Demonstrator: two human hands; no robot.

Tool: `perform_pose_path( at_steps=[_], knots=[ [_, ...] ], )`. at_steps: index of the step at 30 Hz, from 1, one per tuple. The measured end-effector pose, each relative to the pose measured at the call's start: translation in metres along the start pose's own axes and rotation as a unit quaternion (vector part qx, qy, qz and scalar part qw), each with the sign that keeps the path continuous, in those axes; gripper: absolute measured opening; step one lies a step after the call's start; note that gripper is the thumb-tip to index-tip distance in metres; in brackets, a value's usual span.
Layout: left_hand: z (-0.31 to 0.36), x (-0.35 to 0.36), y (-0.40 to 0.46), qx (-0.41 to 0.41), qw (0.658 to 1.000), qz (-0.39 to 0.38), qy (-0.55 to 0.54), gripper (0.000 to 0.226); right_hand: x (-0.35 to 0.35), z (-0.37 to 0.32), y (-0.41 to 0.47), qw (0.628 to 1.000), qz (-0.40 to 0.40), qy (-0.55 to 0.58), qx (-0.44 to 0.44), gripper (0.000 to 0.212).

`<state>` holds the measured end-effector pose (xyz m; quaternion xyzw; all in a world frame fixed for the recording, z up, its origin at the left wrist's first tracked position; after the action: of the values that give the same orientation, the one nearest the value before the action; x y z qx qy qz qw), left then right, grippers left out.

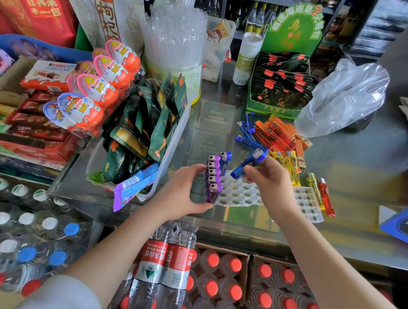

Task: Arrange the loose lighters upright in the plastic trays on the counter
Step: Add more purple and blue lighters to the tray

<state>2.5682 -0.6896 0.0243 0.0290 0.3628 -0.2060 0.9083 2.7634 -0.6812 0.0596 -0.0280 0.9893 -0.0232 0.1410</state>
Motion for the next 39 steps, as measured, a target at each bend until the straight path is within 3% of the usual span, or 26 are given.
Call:
perform_pose_path(
  at_steps=[5, 9, 16, 20, 26, 33, 36, 39],
  knots=[
    [0.006, -0.001, -0.001, -0.010, 1.000, 0.015, -0.005, 0.076, 0.017, 0.013, -0.008, 1.000, -0.017, 0.020, -0.006, 0.022],
    [0.006, -0.001, -0.002, -0.021, 1.000, 0.005, -0.015, 0.079, 0.024, 0.007, -0.002, 0.989, -0.012, -0.123, -0.087, 0.008],
    [0.006, -0.001, -0.002, -0.009, 1.000, -0.009, -0.021, 0.083, 0.027, -0.006, 0.002, 0.924, -0.060, -0.307, -0.222, 0.006],
    [0.008, -0.003, 0.001, -0.005, 1.000, -0.021, -0.008, 0.086, 0.025, -0.003, 0.008, 0.917, -0.080, -0.326, -0.214, 0.009],
    [0.008, -0.004, 0.003, -0.001, 1.000, -0.016, 0.007, 0.080, 0.024, 0.006, 0.013, 0.966, -0.050, -0.227, -0.116, 0.021],
    [-0.003, 0.001, 0.006, 0.010, 1.000, -0.005, 0.020, 0.080, 0.007, 0.007, 0.029, 0.910, -0.175, -0.347, -0.147, 0.014],
    [-0.004, 0.002, 0.007, 0.009, 0.999, -0.005, 0.030, 0.082, -0.002, 0.006, 0.039, 0.902, -0.104, -0.383, -0.167, 0.019],
    [-0.005, 0.002, 0.010, 0.008, 0.998, 0.002, 0.055, 0.084, -0.006, 0.003, 0.055, 0.882, 0.001, -0.457, -0.113, 0.025]
  ],
)
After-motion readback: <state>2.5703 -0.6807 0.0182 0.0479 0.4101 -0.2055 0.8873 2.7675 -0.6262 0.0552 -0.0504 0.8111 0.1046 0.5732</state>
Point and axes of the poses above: each hand's wrist, its own y-axis towards the middle knuckle, its own x-axis out of the palm, z = x × y, the point moved 3 cm from there along y, towards the middle knuckle, and after that the axes turned 6 degrees about -z, right-handed, at the moved point
